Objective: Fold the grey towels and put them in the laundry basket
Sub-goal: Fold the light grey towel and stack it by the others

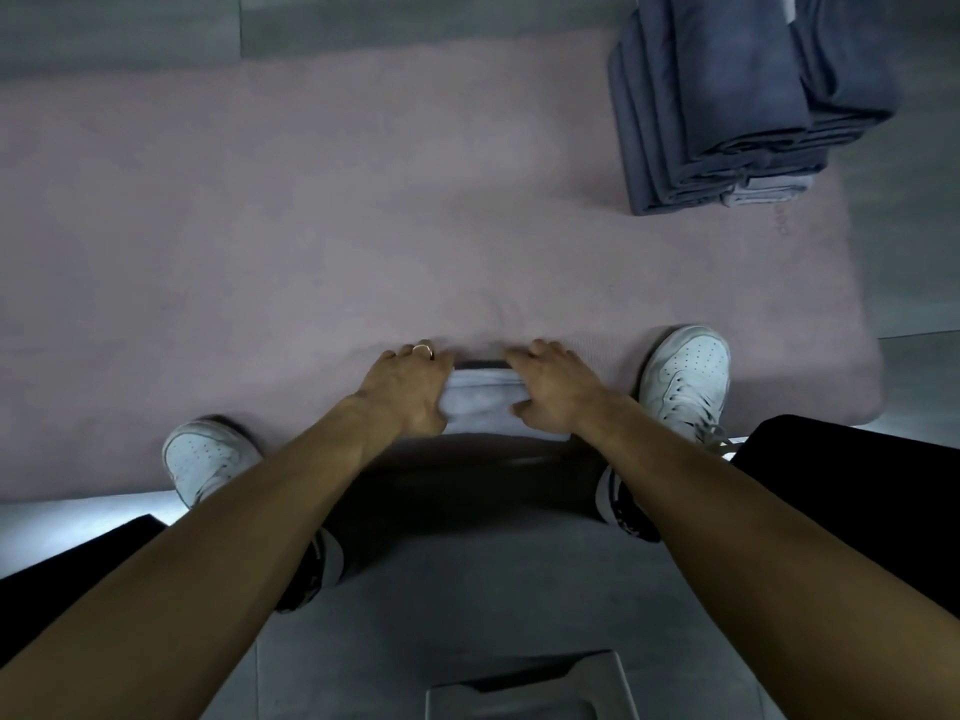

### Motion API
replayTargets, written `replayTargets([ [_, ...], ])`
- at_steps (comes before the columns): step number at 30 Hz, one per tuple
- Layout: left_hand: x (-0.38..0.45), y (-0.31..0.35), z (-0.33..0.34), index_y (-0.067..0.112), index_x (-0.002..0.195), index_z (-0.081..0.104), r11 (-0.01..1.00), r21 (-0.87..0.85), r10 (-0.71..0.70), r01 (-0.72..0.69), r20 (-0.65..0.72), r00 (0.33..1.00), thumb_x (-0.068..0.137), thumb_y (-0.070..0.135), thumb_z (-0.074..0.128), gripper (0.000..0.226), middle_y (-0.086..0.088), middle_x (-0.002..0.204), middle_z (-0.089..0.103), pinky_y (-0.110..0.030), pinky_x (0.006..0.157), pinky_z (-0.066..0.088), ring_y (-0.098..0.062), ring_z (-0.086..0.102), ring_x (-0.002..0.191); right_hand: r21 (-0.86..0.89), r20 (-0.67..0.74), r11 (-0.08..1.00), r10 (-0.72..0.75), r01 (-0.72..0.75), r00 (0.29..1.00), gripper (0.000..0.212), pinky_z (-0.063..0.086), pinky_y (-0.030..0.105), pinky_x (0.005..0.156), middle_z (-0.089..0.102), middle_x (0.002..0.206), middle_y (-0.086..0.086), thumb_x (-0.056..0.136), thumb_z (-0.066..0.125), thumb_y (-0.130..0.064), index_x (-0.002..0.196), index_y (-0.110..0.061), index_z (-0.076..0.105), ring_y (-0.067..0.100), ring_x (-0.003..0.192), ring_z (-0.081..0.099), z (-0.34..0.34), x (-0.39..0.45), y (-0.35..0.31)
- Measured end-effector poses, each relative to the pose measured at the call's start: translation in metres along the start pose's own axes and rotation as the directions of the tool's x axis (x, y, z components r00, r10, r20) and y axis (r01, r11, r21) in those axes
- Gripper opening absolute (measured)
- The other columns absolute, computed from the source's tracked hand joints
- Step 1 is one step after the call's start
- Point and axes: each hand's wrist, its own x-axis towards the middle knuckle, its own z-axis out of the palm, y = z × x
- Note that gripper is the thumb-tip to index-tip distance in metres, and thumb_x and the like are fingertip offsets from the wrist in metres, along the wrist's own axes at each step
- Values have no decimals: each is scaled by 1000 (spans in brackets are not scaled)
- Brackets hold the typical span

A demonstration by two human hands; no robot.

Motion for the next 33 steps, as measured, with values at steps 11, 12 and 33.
replayTargets([
  [11, -63, -3, -29, 21, 111, 61, 997, -62, -75, 51, -482, 873, 69, 53, 70, 53, -3, 101, 65, -36, 94, 36, -27, 58, 100, -26, -203, 996, -87, 84, 975, 47, 46, 35, 84, 58, 118, 6, 89, 61, -34, 129, -17, 47, 29, 106, 57, -58, -60, -10],
  [12, -67, -2, -35, 21, 111, 62, 982, -170, -158, 82, -501, 851, 66, 57, 71, 58, -3, 102, 65, -37, 96, 37, -27, 59, 100, 8, -248, 997, -74, 78, 966, 45, 46, 36, 83, 59, 116, 6, 89, 61, -31, 130, -18, 48, 29, 105, 57, -71, -69, -9],
  [33, -90, 135, -214, 19, 127, 49, -366, -843, -318, -395, -285, 904, 84, 19, 70, 49, -2, 118, 69, -46, 84, 57, -24, 69, 102, 618, -183, 780, 260, -95, 948, 25, 55, 43, 83, 66, 103, 11, 88, 68, -19, 110, -9, 61, 23, 85, 62, -251, -207, 31],
])
